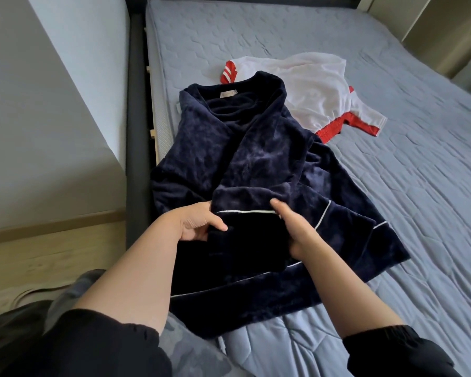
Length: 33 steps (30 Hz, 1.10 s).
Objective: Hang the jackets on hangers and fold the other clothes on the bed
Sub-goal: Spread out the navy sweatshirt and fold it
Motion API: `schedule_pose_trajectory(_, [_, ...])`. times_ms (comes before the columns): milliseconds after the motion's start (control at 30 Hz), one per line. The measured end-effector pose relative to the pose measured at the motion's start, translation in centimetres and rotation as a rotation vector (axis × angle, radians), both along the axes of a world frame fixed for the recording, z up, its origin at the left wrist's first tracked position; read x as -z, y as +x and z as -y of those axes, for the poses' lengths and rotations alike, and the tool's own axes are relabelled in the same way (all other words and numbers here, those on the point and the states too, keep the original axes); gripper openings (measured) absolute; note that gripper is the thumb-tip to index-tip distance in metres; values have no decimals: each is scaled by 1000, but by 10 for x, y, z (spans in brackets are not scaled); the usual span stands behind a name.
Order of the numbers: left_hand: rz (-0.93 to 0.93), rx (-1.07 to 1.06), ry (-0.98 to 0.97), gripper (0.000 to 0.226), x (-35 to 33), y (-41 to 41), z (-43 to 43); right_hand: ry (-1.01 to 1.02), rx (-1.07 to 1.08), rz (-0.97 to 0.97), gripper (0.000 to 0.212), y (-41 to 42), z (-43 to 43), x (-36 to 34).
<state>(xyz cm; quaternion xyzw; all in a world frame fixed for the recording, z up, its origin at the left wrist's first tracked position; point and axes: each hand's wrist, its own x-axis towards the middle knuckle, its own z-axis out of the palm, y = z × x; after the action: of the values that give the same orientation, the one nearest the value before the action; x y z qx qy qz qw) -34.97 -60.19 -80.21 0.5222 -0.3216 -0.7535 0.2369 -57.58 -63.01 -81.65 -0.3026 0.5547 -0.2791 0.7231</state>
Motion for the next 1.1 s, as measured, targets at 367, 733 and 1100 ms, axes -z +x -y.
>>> schedule_pose_trajectory(367, [317, -204, -58, 29, 17, -9, 0, -122, -67, -64, 19, -17, 9, 0])
schedule_pose_trajectory(733, [1277, -31, -714, 51, 4, -37, 59, -172, 291, -102, 17, -30, 129, 5])
schedule_pose_trajectory(1100, [1315, 312, -642, 61, 35, -54, 107, -21, 205, 47, 36, -36, 215, 7])
